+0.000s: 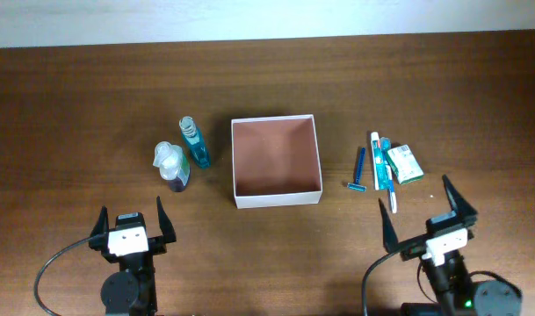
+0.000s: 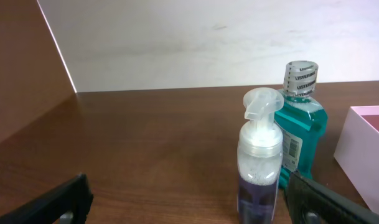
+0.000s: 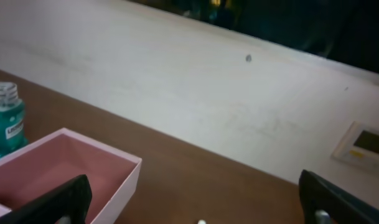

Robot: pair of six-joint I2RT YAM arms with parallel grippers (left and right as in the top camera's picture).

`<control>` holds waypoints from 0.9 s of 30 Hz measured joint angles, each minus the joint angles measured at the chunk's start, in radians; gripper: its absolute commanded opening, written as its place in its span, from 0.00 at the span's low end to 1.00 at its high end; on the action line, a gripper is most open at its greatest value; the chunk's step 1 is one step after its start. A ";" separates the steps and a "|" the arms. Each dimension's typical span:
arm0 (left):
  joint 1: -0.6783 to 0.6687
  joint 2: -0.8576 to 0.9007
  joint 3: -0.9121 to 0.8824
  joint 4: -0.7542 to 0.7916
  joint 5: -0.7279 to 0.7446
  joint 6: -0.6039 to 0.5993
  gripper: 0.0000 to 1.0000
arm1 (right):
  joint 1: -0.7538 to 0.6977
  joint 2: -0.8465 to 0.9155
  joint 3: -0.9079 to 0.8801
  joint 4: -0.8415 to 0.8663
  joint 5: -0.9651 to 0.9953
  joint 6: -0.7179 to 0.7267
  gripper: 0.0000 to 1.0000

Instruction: Pack container

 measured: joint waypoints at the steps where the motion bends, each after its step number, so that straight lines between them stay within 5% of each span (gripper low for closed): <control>1: 0.000 0.000 0.000 0.000 0.000 0.000 0.99 | 0.009 -0.014 -0.022 0.009 0.003 0.000 0.98; 18: 0.000 0.000 0.000 0.000 0.000 0.000 0.99 | 0.083 -0.024 -0.313 0.291 0.101 0.004 0.98; 27: 0.000 0.000 0.000 0.000 0.000 0.000 1.00 | 0.083 -0.024 -0.346 0.308 0.147 0.005 0.99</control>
